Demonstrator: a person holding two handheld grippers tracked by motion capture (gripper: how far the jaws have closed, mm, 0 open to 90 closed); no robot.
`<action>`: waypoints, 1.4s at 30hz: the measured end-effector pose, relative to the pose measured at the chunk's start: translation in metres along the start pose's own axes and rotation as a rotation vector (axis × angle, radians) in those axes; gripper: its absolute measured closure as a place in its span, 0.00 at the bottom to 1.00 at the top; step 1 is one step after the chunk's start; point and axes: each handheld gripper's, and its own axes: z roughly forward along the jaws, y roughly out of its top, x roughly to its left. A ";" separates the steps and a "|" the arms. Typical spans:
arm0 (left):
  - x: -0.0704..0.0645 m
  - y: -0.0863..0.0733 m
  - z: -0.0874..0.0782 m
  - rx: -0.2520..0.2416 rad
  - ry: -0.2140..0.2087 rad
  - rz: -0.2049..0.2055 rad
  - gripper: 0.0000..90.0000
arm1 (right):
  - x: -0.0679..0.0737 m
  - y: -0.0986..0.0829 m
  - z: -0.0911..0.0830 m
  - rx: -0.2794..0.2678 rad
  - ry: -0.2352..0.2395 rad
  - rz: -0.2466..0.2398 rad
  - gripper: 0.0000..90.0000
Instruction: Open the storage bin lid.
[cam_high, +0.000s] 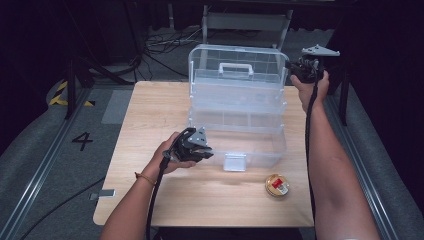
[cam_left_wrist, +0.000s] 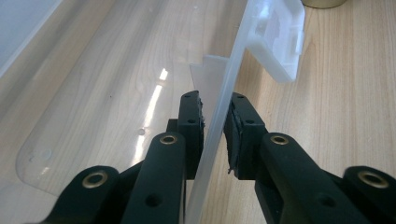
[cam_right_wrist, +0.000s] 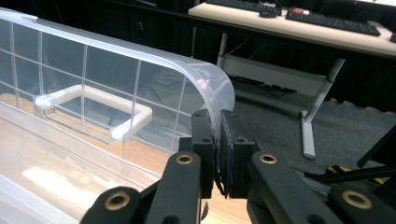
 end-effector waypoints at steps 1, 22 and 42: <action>0.000 0.000 0.000 -0.001 0.001 -0.002 0.86 | 0.000 0.000 0.002 0.001 0.000 0.001 0.95; -0.004 -0.004 -0.003 -0.004 -0.008 -0.001 0.86 | -0.008 0.003 0.037 0.104 0.007 0.021 0.94; -0.005 -0.005 -0.003 -0.013 -0.005 -0.004 0.86 | -0.018 -0.007 0.065 0.133 0.033 0.026 0.92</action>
